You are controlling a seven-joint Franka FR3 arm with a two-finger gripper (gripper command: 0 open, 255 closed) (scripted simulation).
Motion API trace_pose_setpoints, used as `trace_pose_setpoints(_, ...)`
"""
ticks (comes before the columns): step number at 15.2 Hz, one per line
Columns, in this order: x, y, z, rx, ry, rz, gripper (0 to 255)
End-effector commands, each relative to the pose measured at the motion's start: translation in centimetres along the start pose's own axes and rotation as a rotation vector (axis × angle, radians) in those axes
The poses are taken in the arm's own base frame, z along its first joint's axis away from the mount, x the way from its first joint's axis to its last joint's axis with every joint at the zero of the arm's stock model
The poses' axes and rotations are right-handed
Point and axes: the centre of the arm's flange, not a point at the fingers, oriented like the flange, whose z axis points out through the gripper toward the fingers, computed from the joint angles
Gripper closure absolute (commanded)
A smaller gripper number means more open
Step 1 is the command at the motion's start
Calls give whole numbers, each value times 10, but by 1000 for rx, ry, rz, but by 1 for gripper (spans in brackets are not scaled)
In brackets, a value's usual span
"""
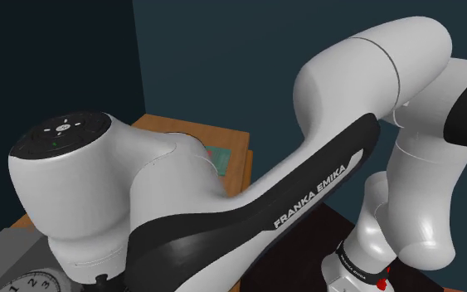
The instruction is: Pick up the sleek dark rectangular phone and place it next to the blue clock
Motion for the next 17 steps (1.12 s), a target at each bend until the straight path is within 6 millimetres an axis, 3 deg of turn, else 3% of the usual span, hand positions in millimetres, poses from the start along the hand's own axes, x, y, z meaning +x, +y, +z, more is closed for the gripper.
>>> trace_pose_setpoints(1,-1,1,11,0,0,0,255)
trace_pose_setpoints(12,-2,2,69,0,0,0,255)
trace_pose_setpoints(17,-2,2,72,0,0,0,255)
